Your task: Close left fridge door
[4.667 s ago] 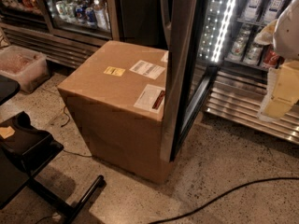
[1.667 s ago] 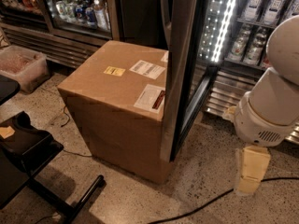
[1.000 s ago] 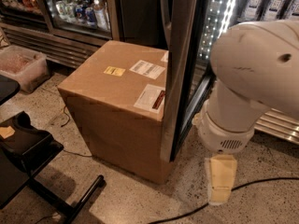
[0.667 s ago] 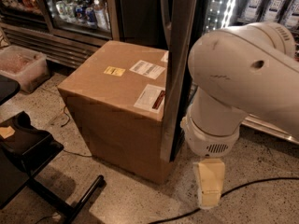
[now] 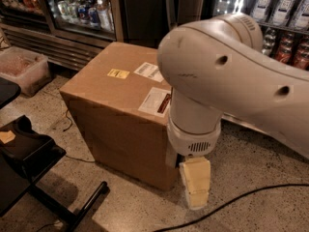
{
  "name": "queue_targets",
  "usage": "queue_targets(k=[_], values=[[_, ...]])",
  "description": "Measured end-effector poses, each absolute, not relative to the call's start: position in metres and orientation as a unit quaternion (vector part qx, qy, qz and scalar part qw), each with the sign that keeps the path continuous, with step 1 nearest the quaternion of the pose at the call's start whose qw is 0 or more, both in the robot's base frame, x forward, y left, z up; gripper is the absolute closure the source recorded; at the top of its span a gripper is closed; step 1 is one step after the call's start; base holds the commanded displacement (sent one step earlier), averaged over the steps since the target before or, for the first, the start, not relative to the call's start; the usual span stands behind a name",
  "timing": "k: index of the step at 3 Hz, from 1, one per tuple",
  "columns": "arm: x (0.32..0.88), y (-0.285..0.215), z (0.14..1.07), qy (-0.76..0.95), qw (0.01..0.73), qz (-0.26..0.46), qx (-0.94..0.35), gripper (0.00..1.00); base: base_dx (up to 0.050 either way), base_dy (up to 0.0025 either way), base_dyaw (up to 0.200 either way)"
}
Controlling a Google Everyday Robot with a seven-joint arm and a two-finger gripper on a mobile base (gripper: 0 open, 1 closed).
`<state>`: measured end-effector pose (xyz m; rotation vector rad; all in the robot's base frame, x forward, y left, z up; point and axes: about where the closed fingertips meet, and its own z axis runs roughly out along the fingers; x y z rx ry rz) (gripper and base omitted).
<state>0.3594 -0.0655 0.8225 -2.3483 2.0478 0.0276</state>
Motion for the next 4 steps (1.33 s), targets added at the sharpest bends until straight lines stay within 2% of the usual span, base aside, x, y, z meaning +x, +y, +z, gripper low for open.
queue_targets(k=[1,2,3,4], values=[[0.358,-0.02,0.827,0.616,-0.004,-0.016,-0.787,0.0,0.0,0.0,0.0],[0.358,-0.02,0.827,0.616,-0.004,-0.016,-0.788,0.0,0.0,0.0,0.0],[0.402,0.022,0.856,0.593,-0.003,-0.056,-0.804,0.0,0.0,0.0,0.0],[0.414,0.023,0.854,0.595,-0.002,-0.056,-0.802,0.0,0.0,0.0,0.0]])
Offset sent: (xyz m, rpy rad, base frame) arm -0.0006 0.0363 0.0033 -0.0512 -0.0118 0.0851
